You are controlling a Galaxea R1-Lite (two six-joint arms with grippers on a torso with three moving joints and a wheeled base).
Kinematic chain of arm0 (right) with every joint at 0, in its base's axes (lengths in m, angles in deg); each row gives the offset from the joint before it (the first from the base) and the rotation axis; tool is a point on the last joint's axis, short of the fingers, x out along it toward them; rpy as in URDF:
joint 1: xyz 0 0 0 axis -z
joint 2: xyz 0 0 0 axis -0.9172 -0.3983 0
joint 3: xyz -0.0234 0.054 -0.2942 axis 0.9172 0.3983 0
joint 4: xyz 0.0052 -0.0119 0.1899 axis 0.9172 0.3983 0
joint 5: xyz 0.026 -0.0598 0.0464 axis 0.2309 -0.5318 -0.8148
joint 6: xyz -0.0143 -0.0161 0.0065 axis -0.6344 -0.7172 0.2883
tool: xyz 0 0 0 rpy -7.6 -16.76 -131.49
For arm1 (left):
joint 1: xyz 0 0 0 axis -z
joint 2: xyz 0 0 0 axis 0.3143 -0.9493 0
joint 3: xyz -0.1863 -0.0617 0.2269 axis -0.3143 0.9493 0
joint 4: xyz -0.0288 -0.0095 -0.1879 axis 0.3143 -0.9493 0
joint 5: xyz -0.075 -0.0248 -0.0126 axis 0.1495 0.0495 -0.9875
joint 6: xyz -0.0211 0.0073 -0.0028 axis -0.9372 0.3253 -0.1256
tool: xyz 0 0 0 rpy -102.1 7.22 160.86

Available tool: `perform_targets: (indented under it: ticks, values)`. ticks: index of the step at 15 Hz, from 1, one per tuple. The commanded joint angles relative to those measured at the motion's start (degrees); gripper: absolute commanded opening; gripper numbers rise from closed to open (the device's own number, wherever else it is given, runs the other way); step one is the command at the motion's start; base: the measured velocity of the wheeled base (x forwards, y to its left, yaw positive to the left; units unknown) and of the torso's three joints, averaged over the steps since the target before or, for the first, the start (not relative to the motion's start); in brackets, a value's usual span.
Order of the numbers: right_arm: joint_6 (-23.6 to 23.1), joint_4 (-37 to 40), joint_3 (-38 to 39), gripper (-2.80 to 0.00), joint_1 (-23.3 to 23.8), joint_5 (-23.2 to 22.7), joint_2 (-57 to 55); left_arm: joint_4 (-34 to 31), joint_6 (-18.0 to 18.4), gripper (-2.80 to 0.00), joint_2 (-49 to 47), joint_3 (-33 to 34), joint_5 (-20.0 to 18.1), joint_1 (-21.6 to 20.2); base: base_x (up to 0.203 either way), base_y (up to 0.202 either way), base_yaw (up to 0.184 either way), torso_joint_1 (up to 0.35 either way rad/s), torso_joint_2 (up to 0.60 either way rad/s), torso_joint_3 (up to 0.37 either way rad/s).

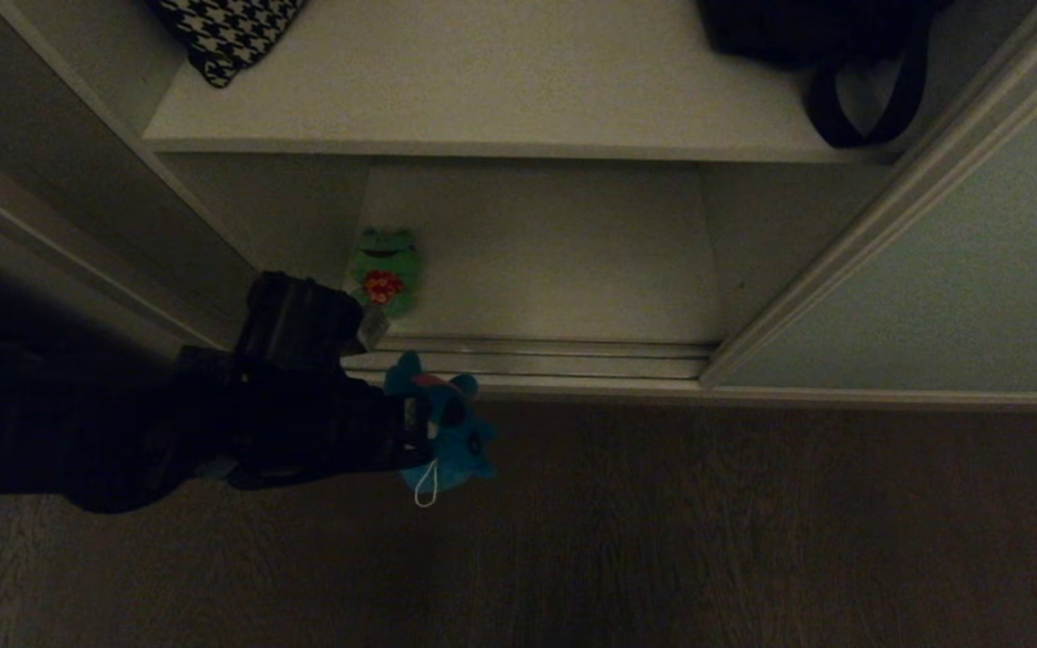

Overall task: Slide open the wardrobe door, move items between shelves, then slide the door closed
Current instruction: Place the blue doll on the lower shelf

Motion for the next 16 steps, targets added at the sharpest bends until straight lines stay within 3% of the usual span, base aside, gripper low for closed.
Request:
perform_targets:
  ticks: [1, 6, 13, 16]
  values:
    - [-0.02, -0.06, 0.0, -2.8, -0.02, 0.02, 0.09, 3.81, -0.7, -2.8, -10.15, -0.89, -0.14, -0.06, 0.0, 0.0, 0.0, 0.0, 0.0, 0.0]
    - [-0.02, -0.06, 0.0, -2.8, -0.02, -0.02, 0.09, 15.06, -1.58, -2.8, -24.56, -13.35, -0.26, -1.9, 0.0, 0.0, 0.0, 0.0, 0.0, 0.0]
    - [-0.02, -0.06, 0.0, -2.8, -0.02, 0.04, 0.09, 17.21, -1.04, -2.8, -40.76, -40.22, 0.58, -4.65, 0.0, 0.0, 0.0, 0.0, 0.0, 0.0]
    - [-0.02, -0.04, 0.0, -2.8, -0.02, -0.05, 0.09, 24.8, 0.43, -2.8, -47.1, -48.0, 1.35, -4.84, 0.0, 0.0, 0.0, 0.0, 0.0, 0.0]
